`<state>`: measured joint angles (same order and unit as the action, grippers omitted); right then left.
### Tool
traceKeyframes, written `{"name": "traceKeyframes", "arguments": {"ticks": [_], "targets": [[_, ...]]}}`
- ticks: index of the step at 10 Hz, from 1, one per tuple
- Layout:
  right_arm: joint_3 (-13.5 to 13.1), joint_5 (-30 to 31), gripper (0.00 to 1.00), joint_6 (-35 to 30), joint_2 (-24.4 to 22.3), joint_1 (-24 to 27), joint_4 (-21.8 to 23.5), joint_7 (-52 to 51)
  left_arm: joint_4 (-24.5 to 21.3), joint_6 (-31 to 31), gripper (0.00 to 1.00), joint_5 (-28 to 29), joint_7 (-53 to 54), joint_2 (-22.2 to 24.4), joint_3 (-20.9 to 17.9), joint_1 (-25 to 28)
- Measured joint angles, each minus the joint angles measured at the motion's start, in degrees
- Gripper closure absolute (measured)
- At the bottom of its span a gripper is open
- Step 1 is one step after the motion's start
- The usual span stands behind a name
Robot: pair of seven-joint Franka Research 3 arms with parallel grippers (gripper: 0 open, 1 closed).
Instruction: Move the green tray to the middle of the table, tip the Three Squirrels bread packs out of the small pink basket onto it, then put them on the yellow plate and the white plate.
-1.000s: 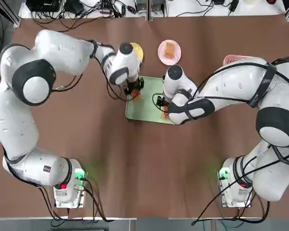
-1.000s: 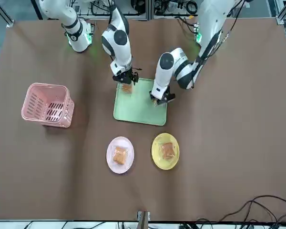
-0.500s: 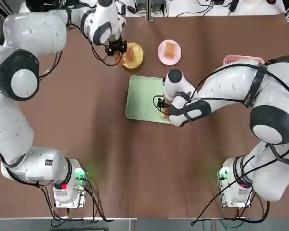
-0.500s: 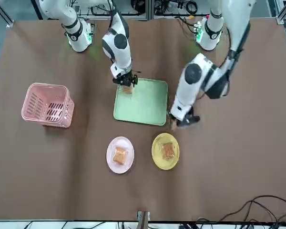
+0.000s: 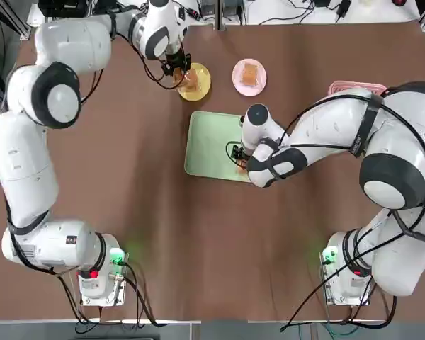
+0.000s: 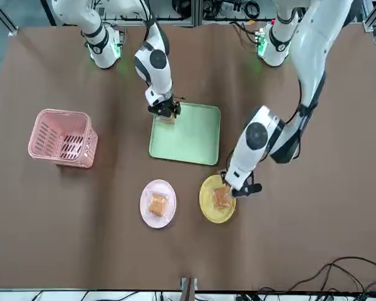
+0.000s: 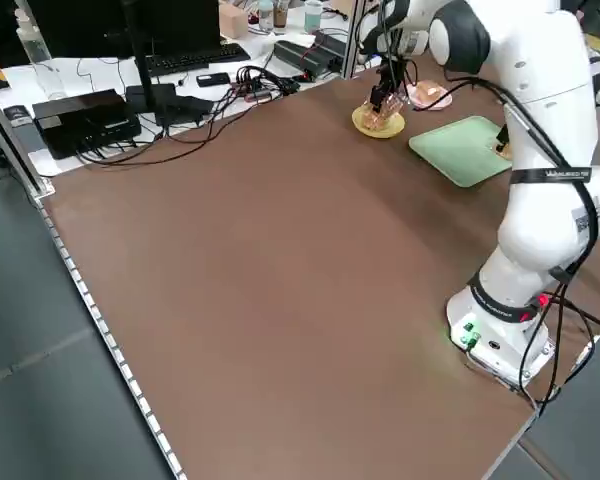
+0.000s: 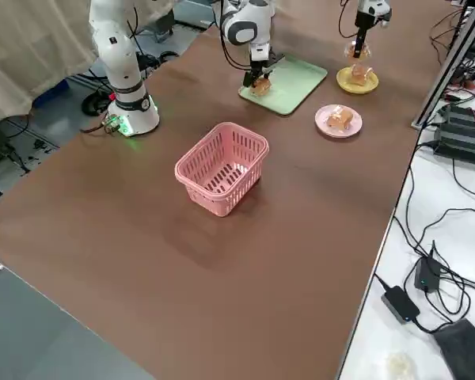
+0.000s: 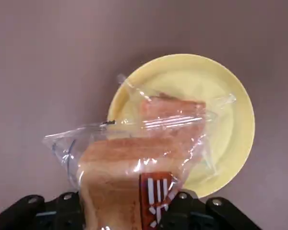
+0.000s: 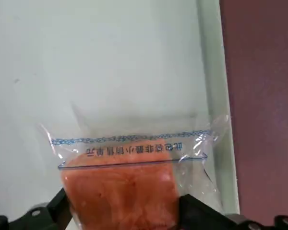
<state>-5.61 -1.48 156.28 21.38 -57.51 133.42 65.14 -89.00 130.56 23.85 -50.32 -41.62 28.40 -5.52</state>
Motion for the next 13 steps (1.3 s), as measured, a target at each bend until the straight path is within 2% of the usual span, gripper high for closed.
{"name": "traceKeyframes", "arguments": {"ticks": [2, 3, 10, 13], "targets": [[-0.1, 0.0, 0.01, 0.0, 0.0, 0.0, 0.0, 0.0, 3.4, 0.0, 0.46, 0.0, 0.0, -1.4, -4.6, -4.9], [-0.1, 0.0, 0.01, 0.1, 0.0, 0.0, 0.0, 0.0, 4.3, 0.0, 0.46, 0.0, 0.0, -1.4, -5.3, -5.6], [-0.5, 0.0, 0.01, -0.1, -0.5, 0.0, -0.1, 0.0, 9.2, 1.7, 0.46, 0.0, 0.0, -5.0, -5.9, -5.5], [-0.5, 0.0, 0.01, -0.9, -1.4, 0.0, -0.1, 0.0, 10.2, 1.9, 0.46, 0.0, -0.1, -5.2, -5.9, -5.6]]}}
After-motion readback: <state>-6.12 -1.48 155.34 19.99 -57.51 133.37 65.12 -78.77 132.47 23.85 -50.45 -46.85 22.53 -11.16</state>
